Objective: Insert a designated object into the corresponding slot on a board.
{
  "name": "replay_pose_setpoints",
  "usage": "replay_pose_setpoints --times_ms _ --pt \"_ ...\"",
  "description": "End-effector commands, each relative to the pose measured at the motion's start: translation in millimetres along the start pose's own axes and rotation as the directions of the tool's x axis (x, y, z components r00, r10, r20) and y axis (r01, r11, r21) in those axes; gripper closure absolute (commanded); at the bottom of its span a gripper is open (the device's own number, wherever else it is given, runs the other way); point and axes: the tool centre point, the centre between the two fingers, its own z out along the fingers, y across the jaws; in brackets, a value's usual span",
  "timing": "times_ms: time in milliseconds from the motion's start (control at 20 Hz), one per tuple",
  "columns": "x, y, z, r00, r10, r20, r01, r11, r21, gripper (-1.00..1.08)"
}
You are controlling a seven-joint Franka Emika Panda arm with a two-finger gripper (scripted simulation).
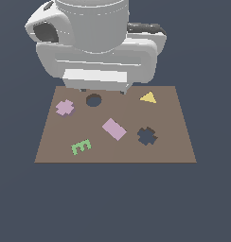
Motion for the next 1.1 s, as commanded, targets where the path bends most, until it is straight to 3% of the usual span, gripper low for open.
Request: replay_pose_setpoints --times_ms 0,250,500,800,1050 --pt "0.0 0.0 0.0 1.0 0.0 0.0 0.0 1.0 0.0 -0.92" --pt "-0.2 11.8 9.9 1.0 0.031 0.002 -0.031 1.0 -0.001 -0.92" --pt "-3.2 46.8 39.4 0.992 0.124 0.009 -0.124 0.992 -0.003 -0.92" --pt "-17.2 108.6 93.0 0.957 0.289 0.022 -0.288 0.957 -0.007 -0.92" --pt "-29.6 140.7 122.5 0.926 0.375 0.029 -0.375 0.927 -0.008 -0.92"
